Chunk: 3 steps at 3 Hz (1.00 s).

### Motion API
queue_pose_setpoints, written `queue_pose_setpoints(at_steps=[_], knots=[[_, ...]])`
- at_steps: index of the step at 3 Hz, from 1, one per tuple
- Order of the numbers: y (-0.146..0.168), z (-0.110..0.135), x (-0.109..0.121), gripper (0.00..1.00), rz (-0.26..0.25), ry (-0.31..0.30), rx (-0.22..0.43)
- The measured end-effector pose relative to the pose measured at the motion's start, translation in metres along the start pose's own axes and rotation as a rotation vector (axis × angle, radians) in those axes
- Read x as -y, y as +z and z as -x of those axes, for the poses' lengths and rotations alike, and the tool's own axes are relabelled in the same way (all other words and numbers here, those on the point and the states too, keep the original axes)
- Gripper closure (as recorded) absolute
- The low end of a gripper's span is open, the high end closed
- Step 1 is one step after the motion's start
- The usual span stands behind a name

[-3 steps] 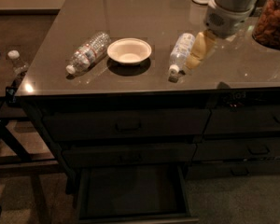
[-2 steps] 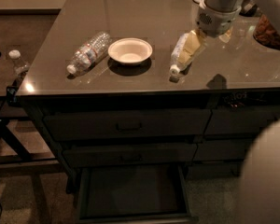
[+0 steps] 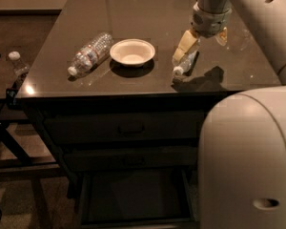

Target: Place blue plastic bottle into bottom drawer

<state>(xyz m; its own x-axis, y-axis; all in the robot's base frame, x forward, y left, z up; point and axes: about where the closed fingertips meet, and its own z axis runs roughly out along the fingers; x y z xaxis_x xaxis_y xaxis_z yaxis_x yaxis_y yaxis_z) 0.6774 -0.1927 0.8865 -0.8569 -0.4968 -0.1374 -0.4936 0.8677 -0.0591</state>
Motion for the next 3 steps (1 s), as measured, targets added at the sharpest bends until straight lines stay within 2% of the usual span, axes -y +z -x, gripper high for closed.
queue_pose_setpoints(at_steps=[1, 2, 3], knots=[[0.002, 0.011, 0.004, 0.00, -0.010, 0.000, 0.034], [0.008, 0.024, -0.001, 0.00, 0.020, 0.022, 0.056], [0.006, 0.040, -0.006, 0.00, 0.029, 0.040, 0.077]])
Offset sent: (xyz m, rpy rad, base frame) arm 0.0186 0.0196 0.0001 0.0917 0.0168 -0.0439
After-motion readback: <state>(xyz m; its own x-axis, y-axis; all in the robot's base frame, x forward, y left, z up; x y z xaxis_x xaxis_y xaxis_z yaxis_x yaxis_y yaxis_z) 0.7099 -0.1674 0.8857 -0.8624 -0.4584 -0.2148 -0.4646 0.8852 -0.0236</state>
